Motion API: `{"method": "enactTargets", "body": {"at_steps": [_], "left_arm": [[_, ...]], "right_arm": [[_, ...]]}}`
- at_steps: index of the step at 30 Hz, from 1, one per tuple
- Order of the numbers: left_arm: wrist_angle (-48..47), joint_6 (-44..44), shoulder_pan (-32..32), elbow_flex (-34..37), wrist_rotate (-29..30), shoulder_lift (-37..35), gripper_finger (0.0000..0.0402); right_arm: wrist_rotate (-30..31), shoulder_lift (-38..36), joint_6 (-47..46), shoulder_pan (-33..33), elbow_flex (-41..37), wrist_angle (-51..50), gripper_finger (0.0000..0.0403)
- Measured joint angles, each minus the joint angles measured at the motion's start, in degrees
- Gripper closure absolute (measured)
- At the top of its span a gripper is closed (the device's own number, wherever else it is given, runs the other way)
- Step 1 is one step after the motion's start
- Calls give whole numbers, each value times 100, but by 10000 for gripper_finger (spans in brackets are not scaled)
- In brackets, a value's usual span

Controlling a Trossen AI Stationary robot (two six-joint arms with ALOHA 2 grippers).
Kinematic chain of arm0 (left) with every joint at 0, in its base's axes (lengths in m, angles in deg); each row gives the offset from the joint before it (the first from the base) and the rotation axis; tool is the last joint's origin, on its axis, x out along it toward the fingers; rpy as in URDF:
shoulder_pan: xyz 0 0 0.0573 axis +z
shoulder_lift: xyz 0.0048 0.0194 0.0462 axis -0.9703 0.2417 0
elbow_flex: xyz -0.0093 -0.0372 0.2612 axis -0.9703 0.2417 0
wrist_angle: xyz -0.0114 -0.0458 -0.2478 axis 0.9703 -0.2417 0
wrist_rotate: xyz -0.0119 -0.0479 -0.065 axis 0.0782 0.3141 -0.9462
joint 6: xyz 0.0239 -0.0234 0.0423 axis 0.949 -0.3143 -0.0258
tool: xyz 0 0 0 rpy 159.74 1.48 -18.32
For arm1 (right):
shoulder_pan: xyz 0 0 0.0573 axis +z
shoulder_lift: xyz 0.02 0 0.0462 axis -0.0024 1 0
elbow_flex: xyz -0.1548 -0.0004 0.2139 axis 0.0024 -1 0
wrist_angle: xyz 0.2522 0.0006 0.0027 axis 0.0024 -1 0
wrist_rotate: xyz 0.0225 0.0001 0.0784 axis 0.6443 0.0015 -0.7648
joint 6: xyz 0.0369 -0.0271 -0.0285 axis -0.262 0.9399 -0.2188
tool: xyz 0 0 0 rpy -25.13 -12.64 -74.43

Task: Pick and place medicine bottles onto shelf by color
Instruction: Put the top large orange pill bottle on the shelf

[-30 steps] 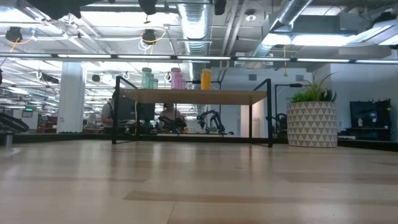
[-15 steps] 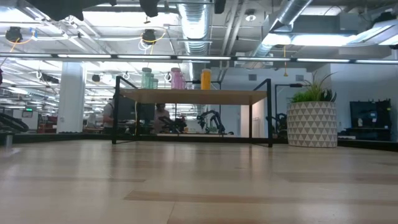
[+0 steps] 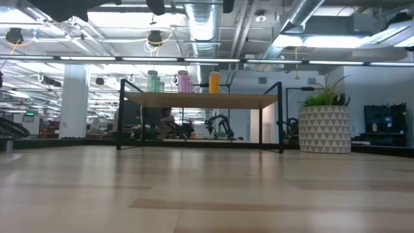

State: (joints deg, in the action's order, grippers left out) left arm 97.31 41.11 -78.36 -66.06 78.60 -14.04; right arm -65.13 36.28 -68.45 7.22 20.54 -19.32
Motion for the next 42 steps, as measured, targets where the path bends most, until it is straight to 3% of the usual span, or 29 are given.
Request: {"method": "enactTargets", "body": {"at_steps": [4,11,15,22,32,42], "left_arm": [[2,-28,0,0,19,0,242],[44,-30,0,0,83,0,182],[60,-105,0,0,98,2,174],[182,-124,0,2,155,17,174],[810,-490,-11,-315,-130,942,217],[726,-466,-7,-310,-118,896,242]], "right_arm": [[-2,0,-20,0,0,-5,201],[-13,0,-39,0,0,-36,199],[-17,0,-38,0,0,-31,200],[-15,0,-47,0,0,-26,200],[-29,-4,-132,66,-15,-202,201],[-11,-7,-264,118,-15,-329,199]]}}
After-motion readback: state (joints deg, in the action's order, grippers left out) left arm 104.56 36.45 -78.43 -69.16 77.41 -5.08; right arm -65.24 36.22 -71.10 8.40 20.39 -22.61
